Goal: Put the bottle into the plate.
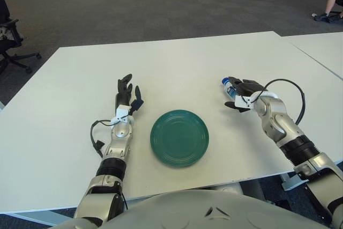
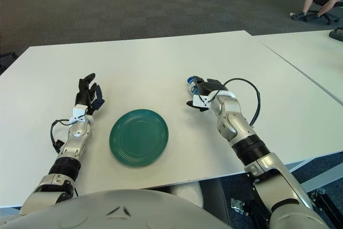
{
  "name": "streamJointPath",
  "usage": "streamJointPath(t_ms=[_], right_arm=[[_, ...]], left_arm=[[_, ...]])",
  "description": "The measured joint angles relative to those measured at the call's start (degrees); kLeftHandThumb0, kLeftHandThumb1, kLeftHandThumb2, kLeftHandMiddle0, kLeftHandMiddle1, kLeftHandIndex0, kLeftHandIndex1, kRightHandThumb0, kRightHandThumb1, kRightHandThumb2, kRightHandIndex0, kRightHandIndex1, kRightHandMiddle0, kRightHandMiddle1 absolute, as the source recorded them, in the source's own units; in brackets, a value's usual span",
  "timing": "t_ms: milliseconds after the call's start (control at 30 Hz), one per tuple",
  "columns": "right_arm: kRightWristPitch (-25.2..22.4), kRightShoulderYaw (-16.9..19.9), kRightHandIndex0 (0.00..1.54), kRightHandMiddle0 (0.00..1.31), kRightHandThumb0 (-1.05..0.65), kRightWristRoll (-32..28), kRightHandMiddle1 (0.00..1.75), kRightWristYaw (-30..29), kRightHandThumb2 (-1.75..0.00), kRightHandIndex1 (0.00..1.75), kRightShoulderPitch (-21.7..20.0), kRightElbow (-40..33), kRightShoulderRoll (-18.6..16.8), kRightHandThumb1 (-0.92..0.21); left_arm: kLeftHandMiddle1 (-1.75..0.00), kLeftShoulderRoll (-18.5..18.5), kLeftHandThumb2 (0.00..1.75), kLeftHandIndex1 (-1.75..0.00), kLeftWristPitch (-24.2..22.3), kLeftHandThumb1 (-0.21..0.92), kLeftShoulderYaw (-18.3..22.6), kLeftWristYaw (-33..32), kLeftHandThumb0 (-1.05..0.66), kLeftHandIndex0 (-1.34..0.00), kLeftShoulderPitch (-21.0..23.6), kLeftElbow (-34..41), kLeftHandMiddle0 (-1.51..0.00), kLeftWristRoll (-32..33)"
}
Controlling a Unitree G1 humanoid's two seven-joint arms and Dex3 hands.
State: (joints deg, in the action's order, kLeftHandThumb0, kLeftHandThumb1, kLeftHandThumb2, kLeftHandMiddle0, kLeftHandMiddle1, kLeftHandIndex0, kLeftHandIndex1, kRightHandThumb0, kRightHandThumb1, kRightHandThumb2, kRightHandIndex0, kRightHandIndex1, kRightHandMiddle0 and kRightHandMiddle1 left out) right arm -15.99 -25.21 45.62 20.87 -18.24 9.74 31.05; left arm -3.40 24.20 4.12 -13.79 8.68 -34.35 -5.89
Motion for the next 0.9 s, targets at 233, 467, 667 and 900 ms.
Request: streamJointPath(t_ms=[233,467,667,900], right_arm=[[1.0,1.6,0.0,0.0,-1.05,-0.8,0.0,-0.7,-0.74,0.0,0.9,0.6,0.2,-0.92],[1.8,2.9,0.0,0.0,-1.05,-2.1,0.0,-1.2,-0.75,0.0,1.8,1.0,0.8,-0.92],[1.7,3.5,0.0,0.0,-1.05,-2.1,0.0,-1.3,-0.76,0.0,2.1,1.6,1.1,-0.92],[1.6,3.9,0.0,0.0,-1.05,-2.1,0.0,-2.1,-0.76,0.0,2.9,1.9,1.2,-0.92]], left_arm=[[0.0,0.0,0.84,-0.76,0.1,0.92,0.0,0.0,-0.72,0.0,-0.1,0.0,-0.38,0.0],[0.0,-0.1,0.84,-0.76,0.1,0.92,0.2,0.0,-0.71,0.0,-0.1,0.1,-0.38,0.0],[0.0,-0.1,0.84,-0.76,0.1,0.92,0.2,0.1,-0.71,0.0,-0.1,0.1,-0.38,0.1],[0.0,-0.1,0.84,-0.76,0.1,0.92,0.2,0.1,-0.71,0.0,-0.1,0.1,-0.38,0.1]])
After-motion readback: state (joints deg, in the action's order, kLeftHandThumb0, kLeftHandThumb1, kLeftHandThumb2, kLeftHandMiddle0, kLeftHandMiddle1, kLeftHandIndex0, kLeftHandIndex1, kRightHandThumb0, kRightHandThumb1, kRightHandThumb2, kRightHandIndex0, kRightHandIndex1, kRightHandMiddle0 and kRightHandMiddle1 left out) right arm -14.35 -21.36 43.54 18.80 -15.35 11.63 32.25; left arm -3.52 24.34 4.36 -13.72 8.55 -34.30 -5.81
